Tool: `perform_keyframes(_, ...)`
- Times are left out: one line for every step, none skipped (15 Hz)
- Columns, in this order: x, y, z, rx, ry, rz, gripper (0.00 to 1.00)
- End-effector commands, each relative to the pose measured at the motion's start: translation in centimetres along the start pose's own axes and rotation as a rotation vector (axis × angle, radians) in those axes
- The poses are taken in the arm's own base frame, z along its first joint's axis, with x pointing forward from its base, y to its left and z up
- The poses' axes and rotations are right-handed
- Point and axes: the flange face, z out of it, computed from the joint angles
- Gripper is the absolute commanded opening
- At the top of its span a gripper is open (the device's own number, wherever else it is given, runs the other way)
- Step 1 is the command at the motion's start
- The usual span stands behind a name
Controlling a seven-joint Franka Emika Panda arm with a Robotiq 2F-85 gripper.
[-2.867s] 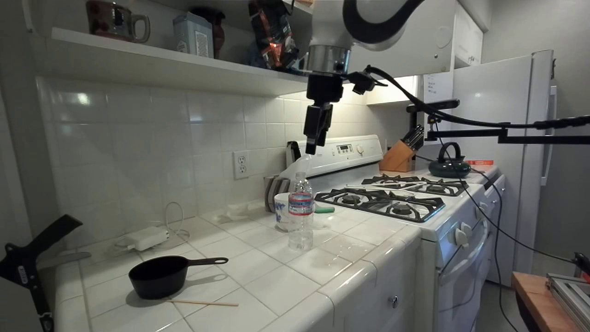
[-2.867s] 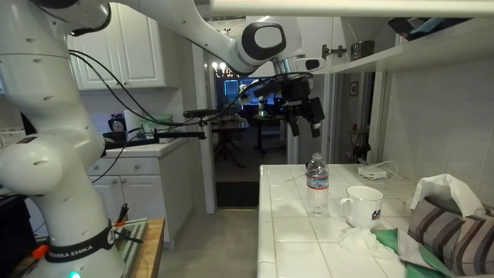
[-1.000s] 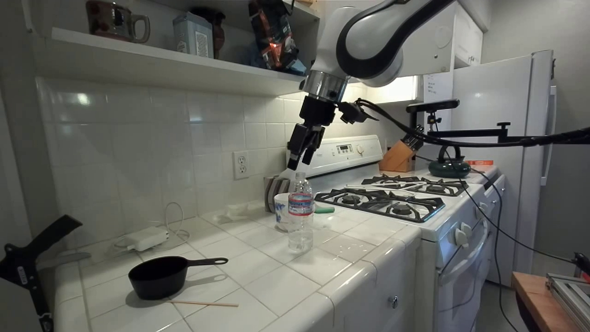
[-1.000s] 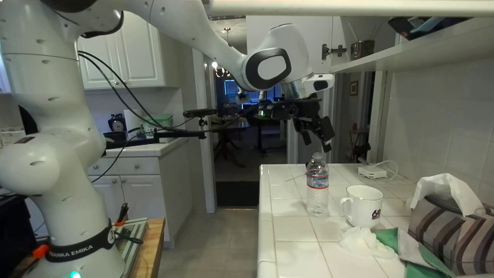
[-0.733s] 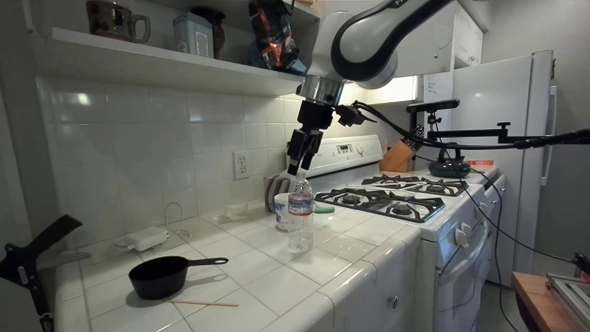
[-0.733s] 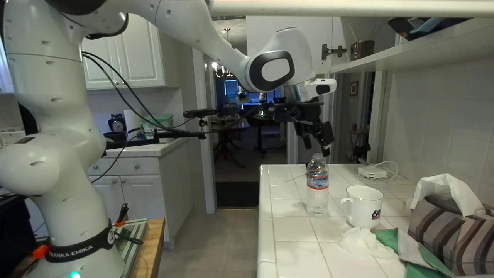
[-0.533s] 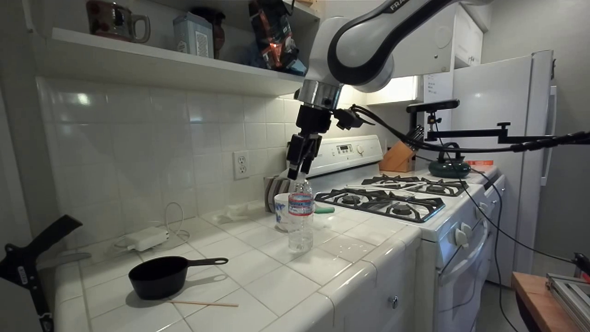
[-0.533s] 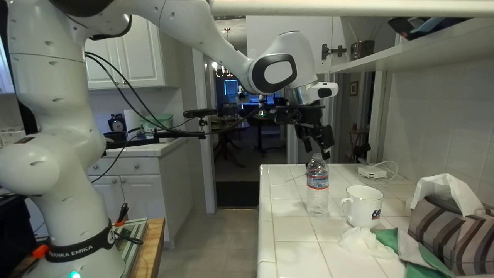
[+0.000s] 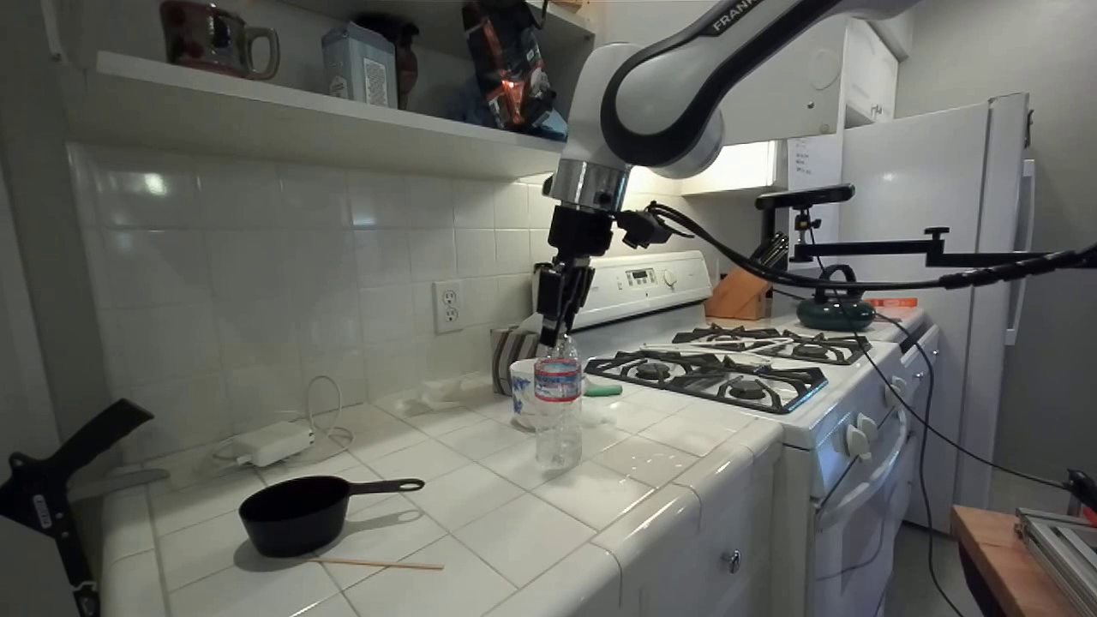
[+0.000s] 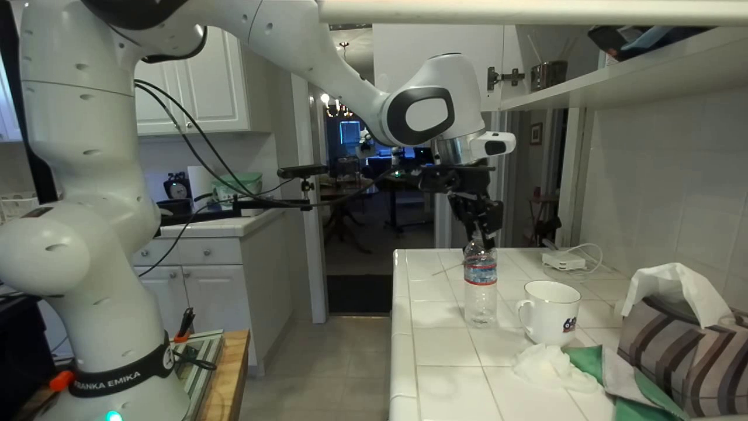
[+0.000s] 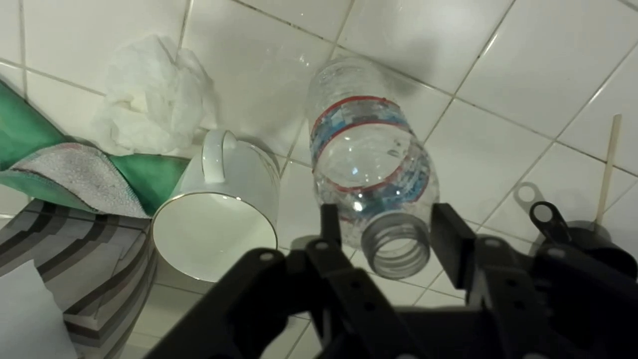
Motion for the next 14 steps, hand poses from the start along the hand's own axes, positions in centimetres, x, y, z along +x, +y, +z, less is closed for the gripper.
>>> perform_keyframes(0.8, 0.4, -0.3, -0.016, -0.017, -0.026, 0.44)
perform_keyframes(0.9, 0.4, -0.3, -0.019, -0.018, -0.029, 0.52)
perform_keyframes(0.9, 0.5, -0.4, -0.023, -0.018, -0.031, 0.69)
perform_keyframes(0.9, 0.6, -0.6, -0.027, -0.016, -0.034, 0.74)
perform_keyframes(1.0, 0.7, -0.7, -0.029, -0.017, -0.037, 0.82)
perform_keyframes(1.0, 0.8, -0.8, -0.031, -0.018, -0.039, 0.88)
perform_keyframes(1.1, 0.8, -0.9, -0.032, -0.018, -0.041, 0.91)
perform_keyframes(1.1, 0.8, -1.0, -0.034, -0.020, -0.043, 0.90)
perform_keyframes(1.1, 0.8, -1.1, -0.034, -0.020, -0.045, 0.82)
perform_keyframes(1.2, 0.7, -1.2, -0.035, -0.020, -0.047, 0.74)
perform_keyframes(1.2, 0.6, -1.3, -0.036, -0.021, -0.052, 0.62)
perform_keyframes(1.2, 0.6, -1.3, -0.036, -0.023, -0.054, 0.56)
perform_keyframes(1.2, 0.6, -1.3, -0.037, -0.025, -0.056, 0.49)
perform_keyframes(1.2, 0.5, -1.4, -0.036, -0.028, -0.058, 0.40)
